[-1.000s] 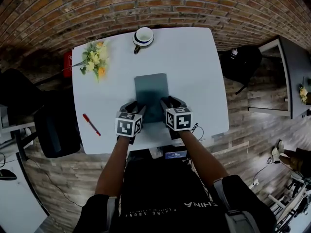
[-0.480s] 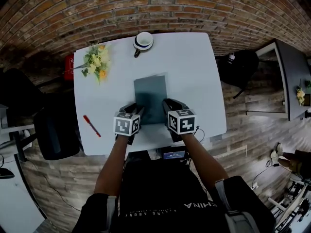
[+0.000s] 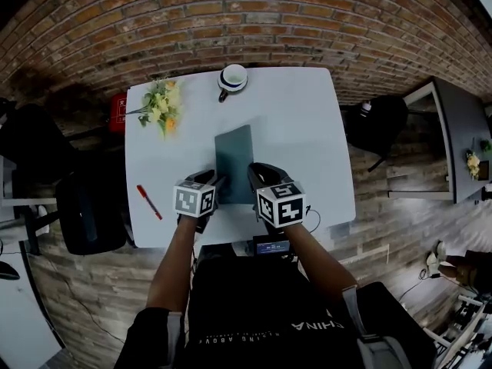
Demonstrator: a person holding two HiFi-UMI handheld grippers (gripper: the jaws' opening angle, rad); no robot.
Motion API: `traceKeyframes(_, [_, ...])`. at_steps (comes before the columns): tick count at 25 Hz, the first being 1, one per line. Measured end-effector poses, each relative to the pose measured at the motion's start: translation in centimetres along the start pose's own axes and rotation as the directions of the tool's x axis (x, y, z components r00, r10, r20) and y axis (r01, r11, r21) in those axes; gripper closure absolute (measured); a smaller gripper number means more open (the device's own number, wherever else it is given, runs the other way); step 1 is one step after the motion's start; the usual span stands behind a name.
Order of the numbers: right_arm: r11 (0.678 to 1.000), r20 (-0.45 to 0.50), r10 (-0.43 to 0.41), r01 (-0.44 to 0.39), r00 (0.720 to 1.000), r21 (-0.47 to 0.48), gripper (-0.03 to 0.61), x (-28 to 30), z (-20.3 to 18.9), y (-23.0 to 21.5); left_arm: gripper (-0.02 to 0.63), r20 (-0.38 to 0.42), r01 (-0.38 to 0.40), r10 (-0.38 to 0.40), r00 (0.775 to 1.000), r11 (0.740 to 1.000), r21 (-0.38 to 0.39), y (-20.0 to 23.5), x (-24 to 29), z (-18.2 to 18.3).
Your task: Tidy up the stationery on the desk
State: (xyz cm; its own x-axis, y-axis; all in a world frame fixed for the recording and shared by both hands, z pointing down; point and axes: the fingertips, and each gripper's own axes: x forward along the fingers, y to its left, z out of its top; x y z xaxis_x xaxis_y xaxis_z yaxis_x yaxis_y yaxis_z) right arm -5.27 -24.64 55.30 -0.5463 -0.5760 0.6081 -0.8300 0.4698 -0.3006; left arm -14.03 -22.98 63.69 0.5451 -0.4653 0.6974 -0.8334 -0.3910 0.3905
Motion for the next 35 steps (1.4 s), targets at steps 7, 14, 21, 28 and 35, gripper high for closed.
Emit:
traceKeyframes(7, [0.997,0.023,0.060,-0.059,0.998,-0.058,0.515,0.1,1.8,3.3,0.423,0.211,0.092,-0.079,0.974,0.994,-0.051,-1.9,-3.9,6.7])
traceKeyframes(14, [0.987,0.029,0.127,-0.123,0.992,-0.102,0.515,0.6,2.8,6.5,0.420,0.172,0.136,-0.127,0.977,0.990,-0.039,-2.9,-5.7,11.7])
traceKeyframes(21, [0.977,0.028,0.162,-0.156,0.986,-0.147,0.522,1.6,3.3,9.2,0.405,0.028,0.134,-0.133,0.991,0.990,-0.051,-2.5,-4.8,11.7])
traceKeyframes(28, [0.969,0.022,0.191,-0.185,0.981,-0.165,0.531,2.3,3.4,10.7,0.407,-0.047,0.085,-0.090,0.995,0.992,-0.097,-0.5,-4.6,10.5])
traceKeyframes(35, [0.968,0.010,0.198,-0.194,0.980,-0.160,0.566,2.4,3.0,10.5,0.459,-0.033,0.080,-0.087,0.996,0.981,-0.176,0.1,-4.8,10.4])
